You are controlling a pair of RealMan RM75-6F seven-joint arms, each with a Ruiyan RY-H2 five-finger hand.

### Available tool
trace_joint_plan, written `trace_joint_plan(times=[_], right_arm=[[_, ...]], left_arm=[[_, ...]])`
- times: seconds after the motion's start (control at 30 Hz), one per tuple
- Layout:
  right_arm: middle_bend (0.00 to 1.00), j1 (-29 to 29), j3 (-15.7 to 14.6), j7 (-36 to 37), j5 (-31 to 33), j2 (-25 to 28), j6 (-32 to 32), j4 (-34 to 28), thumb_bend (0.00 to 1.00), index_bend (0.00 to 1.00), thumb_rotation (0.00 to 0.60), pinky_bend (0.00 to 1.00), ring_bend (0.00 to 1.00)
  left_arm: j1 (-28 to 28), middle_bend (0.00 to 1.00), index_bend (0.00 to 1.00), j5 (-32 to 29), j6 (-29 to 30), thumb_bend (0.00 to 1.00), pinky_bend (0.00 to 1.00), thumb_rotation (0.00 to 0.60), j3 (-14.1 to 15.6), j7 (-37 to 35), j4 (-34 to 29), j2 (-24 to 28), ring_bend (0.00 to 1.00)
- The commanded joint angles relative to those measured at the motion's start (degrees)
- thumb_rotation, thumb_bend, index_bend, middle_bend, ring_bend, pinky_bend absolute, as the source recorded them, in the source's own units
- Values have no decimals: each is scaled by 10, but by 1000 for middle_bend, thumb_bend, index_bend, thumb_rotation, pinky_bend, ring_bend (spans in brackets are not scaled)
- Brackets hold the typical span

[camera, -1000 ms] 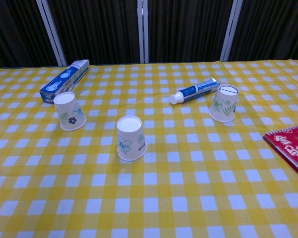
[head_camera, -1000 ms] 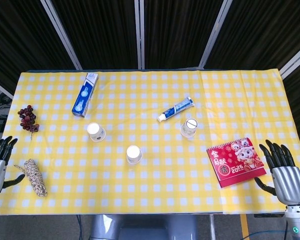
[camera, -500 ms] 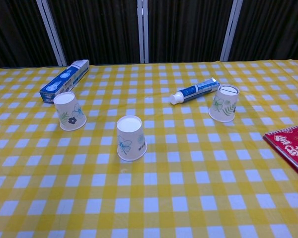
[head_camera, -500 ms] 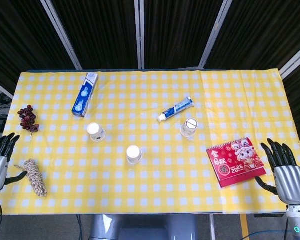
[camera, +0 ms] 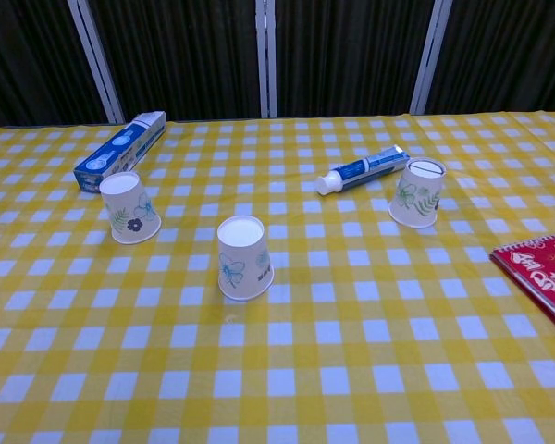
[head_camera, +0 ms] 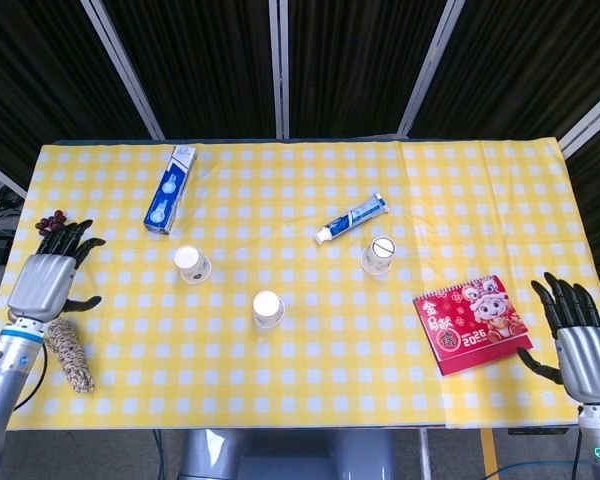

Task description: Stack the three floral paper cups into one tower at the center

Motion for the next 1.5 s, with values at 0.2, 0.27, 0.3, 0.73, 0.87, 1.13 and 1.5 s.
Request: trace_joint_plan(times=[0.2,0.27,0.3,0.73,0.87,1.13,1.5], right_arm=[[0,1,3,23,13,5,-10,2,88,0,600,53,0],[0,2,2,29,14,7,-13,3,87,0,600,54,0],[0,2,2,32,15,7,-14,3,87,0,600,55,0],[0,4,7,72,23,9,-20,15,88,0,600,57,0],[0,6,10,87,33,10,-29,22,88,0,600,57,0],[0,6,13,103,42,14,-34,27,88,0,600,58,0],[0,3,14,106,45,15,-31,27,88,0,600,59,0]], left_arm=[[-69,0,269,-55,-77,176,90,600,-19,58,12,-27,0],[-85,0,270,-75,-96,213,91,600,-21,71,17,-35,0],[-91,0,268,-83,-101,214,91,600,-22,77,19,-38,0],[-177,0,154,-171,-165,215,90,600,-13,141,88,-112,0],[-203,0,174,-197,-179,215,91,600,-12,153,121,-145,0],[-234,0,247,-226,-188,286,104,600,-9,158,164,-180,0],[-244,0,395,-224,-182,428,110,600,3,140,171,-189,0]])
